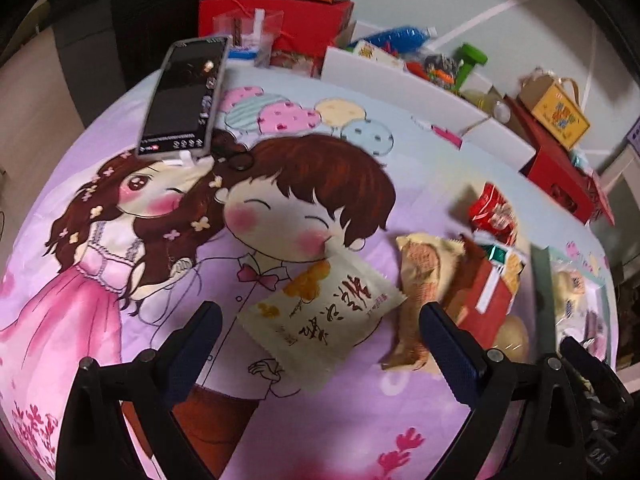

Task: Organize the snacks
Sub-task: 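Move both tools back over the remaining snacks, then grasp the yellow jelly cup with the right tool while the left tool grasps the beige bag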

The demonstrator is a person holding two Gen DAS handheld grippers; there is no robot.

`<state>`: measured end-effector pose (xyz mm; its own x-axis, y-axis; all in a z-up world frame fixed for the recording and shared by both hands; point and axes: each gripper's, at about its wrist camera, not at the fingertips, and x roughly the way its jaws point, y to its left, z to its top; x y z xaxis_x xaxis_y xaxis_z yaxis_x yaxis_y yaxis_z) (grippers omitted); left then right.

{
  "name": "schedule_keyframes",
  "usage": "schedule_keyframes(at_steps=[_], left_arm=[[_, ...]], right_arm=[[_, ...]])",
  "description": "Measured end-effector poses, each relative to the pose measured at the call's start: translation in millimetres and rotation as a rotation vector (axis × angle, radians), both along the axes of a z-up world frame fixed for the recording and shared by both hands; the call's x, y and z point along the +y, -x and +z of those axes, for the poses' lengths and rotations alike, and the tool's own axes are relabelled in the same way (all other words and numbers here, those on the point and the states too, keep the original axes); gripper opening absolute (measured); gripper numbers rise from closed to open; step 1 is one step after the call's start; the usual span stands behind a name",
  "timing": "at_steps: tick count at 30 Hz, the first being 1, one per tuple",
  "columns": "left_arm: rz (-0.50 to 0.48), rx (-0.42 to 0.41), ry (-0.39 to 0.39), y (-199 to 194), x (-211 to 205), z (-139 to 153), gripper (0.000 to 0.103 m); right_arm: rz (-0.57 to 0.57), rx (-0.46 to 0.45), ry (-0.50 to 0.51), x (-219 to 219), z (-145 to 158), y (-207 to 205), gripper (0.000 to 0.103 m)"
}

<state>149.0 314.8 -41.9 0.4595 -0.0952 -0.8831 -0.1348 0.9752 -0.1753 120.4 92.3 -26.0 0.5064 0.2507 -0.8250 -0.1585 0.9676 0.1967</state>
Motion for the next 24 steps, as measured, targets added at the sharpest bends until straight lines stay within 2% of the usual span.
schedule_keyframes(at_steps=[5, 9, 14, 17, 19, 23, 24], left_arm=[[-0.016, 0.039, -0.019, -9.9, -2.7, -18.3, 0.098], [-0.022, 0.047, -0.023, -13.9, -2.8, -25.6, 0.098], [-0.042, 0.039, -0.057, -17.4, -7.1, -28.3, 0.098], [-0.051, 0.037, -0.072, -20.0, -10.7, -29.7, 0.098], [-0.051, 0.037, -0.073, -18.8, -10.7, -29.1, 0.098], [-0.053, 0.035, -0.075, -17.4, -10.9, -28.0, 0.096], [-0.056, 0.034, -0.074, -17.1, -11.3, -27.5, 0.093]], right_arm=[[0.017, 0.025, 0.039, 8.0, -15.9, -4.8, 0.077], [0.028, 0.053, 0.057, 14.0, -29.1, -9.4, 0.072], [0.048, 0.033, 0.101, 21.7, -31.8, -9.9, 0.068], [0.048, 0.03, 0.111, 22.2, -32.9, -10.7, 0.062], [0.048, 0.026, 0.107, 21.2, -32.4, -10.7, 0.05], [0.054, 0.023, 0.099, 21.8, -31.4, -10.0, 0.048], [0.054, 0.023, 0.098, 21.8, -31.2, -9.6, 0.048]])
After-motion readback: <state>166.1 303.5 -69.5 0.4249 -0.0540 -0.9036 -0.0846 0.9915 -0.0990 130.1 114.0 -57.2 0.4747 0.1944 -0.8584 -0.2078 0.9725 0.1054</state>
